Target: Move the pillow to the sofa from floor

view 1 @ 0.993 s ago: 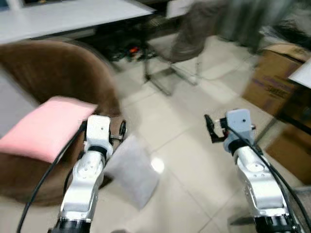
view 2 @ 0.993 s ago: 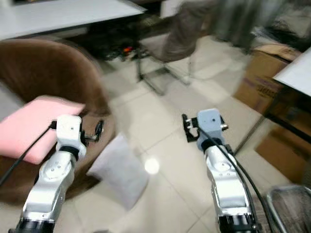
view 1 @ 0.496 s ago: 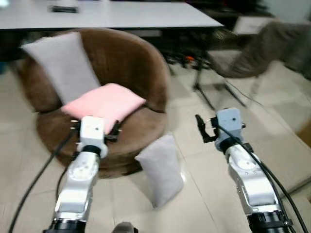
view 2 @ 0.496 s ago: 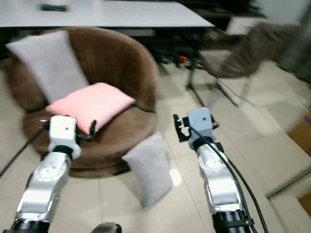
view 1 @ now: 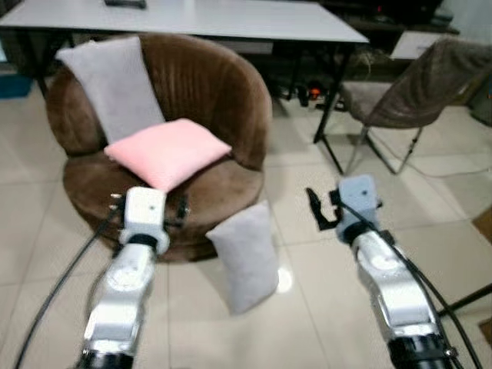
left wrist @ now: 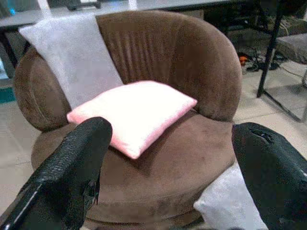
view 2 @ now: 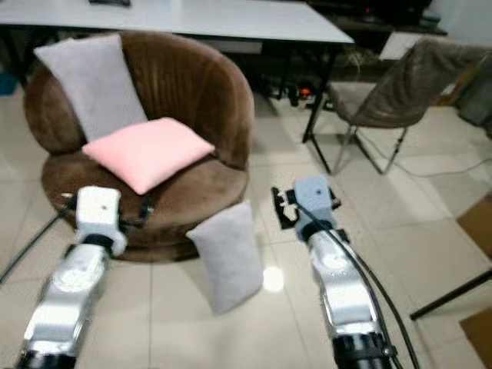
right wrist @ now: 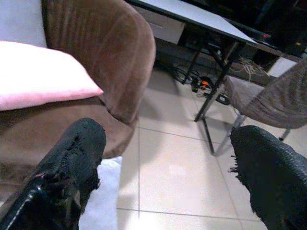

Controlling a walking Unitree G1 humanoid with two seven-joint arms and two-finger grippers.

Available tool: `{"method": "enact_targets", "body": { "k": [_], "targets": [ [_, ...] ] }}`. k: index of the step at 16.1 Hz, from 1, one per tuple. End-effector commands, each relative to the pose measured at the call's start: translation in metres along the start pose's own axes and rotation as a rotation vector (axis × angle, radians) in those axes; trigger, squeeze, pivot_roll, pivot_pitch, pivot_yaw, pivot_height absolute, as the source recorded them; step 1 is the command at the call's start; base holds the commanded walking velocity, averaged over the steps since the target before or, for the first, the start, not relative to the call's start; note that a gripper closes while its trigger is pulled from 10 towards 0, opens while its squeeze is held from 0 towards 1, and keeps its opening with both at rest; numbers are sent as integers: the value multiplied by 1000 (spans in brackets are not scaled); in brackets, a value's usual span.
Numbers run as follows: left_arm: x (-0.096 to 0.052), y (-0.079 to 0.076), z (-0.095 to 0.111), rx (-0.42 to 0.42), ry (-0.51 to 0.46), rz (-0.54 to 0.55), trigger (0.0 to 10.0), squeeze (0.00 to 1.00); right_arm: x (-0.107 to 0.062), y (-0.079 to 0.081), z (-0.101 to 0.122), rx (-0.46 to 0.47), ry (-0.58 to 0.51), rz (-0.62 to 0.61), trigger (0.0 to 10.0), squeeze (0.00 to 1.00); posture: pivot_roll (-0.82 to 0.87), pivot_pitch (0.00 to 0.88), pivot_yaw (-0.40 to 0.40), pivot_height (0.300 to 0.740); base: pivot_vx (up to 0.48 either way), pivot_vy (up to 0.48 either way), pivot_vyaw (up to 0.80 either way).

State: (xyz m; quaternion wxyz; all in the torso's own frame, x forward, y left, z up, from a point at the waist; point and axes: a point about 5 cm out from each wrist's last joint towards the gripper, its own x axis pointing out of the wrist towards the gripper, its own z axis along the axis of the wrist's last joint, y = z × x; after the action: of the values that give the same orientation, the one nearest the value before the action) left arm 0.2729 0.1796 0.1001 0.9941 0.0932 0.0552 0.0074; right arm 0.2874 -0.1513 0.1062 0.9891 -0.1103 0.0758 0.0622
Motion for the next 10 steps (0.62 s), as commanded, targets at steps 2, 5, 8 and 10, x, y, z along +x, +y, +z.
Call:
{"method": "enact_targets", "body": {
  "k": [2,5,8,10],
  "targets": [
    [1,-9,5,-7,-21,-25,10000,1000,0,-10,1,5,-3,-27,10000,0,-62,0,-54,740,0,-480,0],
    [2,-9,5,-29,-10,-28,10000,957,0,-8,1,4,-2,-23,10000,0,-56,0,-50,740,0,-160,0],
    [4,-7,6,-14,-13,-23,10000,973,0,-6,1,15,-11,-22,10000,0,-53,0,-37,740,0,0,0],
    [6,-7,11,-34,-29,-28,10000,973,0,-7,-1,48,-4,-34,10000,0,-51,0,-34,740,0,0,-381]
  ]
}}
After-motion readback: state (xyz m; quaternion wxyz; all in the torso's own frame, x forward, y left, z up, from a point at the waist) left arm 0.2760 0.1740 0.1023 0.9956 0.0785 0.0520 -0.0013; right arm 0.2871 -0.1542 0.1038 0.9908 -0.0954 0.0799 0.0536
